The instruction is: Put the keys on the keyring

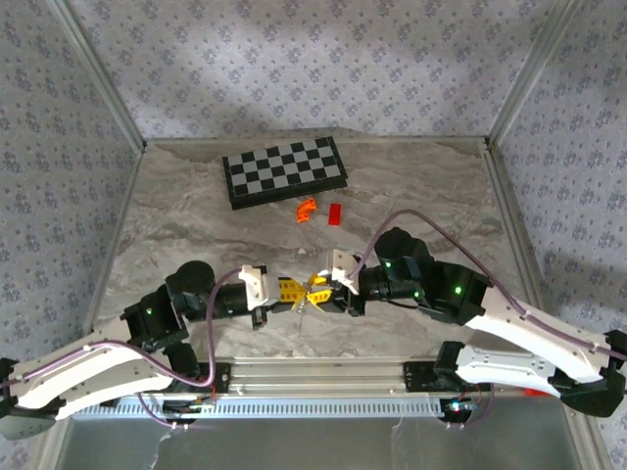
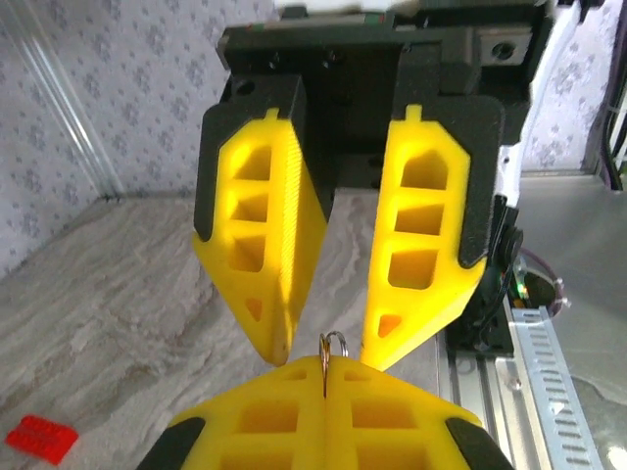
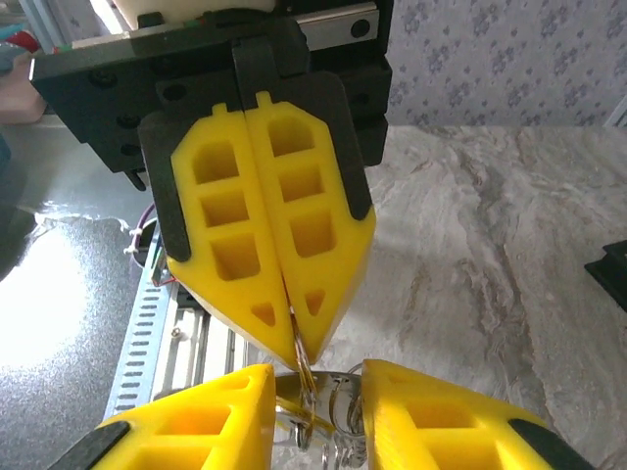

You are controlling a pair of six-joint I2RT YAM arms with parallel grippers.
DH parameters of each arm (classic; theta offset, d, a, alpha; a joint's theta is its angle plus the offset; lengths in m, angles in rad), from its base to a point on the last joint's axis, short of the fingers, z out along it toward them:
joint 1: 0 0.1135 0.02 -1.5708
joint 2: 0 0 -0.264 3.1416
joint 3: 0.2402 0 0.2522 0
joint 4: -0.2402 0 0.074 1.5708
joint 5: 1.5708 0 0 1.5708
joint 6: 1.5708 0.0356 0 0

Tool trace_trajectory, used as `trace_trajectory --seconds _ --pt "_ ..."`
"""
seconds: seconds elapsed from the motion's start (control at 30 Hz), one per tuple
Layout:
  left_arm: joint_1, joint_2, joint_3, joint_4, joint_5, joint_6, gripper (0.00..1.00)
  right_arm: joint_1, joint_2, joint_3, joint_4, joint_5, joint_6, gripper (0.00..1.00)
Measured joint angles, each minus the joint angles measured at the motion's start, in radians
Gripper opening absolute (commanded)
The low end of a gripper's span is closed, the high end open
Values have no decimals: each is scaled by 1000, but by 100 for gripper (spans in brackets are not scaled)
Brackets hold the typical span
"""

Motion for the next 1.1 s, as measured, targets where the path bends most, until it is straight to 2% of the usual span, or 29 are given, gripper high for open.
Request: trace_trajectory --seconds 0.47,0.53,0.63,0.8,1.1 --pt "0 -26 -50 177 73 -21 0 -2 -81 -78 148 -54 47 13" --pt "0 -31 -57 185 73 -26 0 -2 -81 -80 152 -63 49 15" --pt "0 -35 -63 188 77 -27 0 -3 -82 -90 165 -73 54 24" --pt "0 -35 -64 190 80 -27 0 -5 -82 -97 187 -82 60 25" --pt "0 -35 -64 190 83 -27 0 -5 -82 -98 200 -103 57 0"
